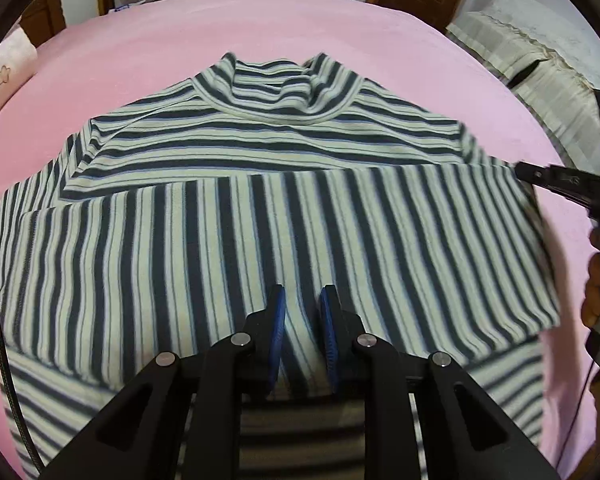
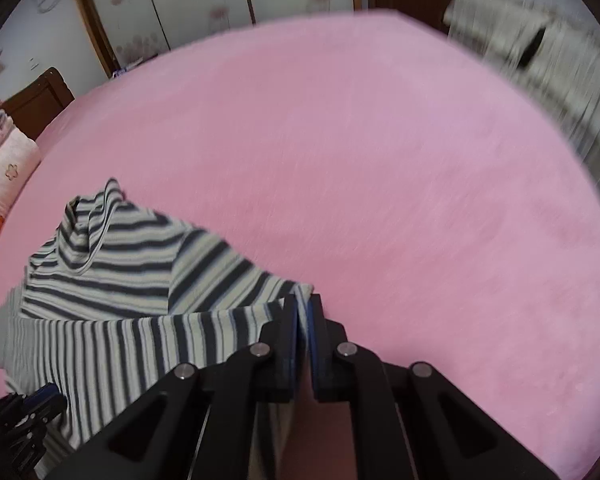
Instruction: Fold small clothes
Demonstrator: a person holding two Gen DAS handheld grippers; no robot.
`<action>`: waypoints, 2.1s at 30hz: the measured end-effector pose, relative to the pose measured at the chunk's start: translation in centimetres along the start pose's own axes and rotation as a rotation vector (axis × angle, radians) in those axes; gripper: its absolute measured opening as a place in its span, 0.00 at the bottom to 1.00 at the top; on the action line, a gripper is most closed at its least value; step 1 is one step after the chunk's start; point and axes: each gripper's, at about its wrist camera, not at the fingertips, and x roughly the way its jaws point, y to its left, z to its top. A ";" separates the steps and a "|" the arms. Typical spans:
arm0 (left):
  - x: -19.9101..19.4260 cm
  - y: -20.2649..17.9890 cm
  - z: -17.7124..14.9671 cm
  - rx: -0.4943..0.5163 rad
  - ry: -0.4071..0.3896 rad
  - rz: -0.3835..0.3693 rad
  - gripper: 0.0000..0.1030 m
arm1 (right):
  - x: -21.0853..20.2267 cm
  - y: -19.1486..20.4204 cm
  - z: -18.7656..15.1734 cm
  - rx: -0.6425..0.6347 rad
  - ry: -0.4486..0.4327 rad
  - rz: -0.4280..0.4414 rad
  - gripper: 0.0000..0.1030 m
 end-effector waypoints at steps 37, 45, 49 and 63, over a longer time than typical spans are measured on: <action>-5.3 19.3 -5.5 -0.566 -0.086 -0.080 0.57 | -6.6 2.1 -13.8 -0.043 0.000 0.061 0.27; -4.6 19.2 -5.0 -0.559 -0.075 0.030 0.15 | -6.7 1.0 -14.2 0.008 -0.021 -0.030 0.00; -5.1 18.2 -4.8 -0.502 -0.086 0.073 0.13 | -7.7 -0.1 -14.6 0.042 -0.013 0.018 0.00; -4.7 19.5 -5.1 -0.584 -0.086 -0.010 0.14 | -6.9 -1.9 -13.3 0.196 0.007 0.274 0.30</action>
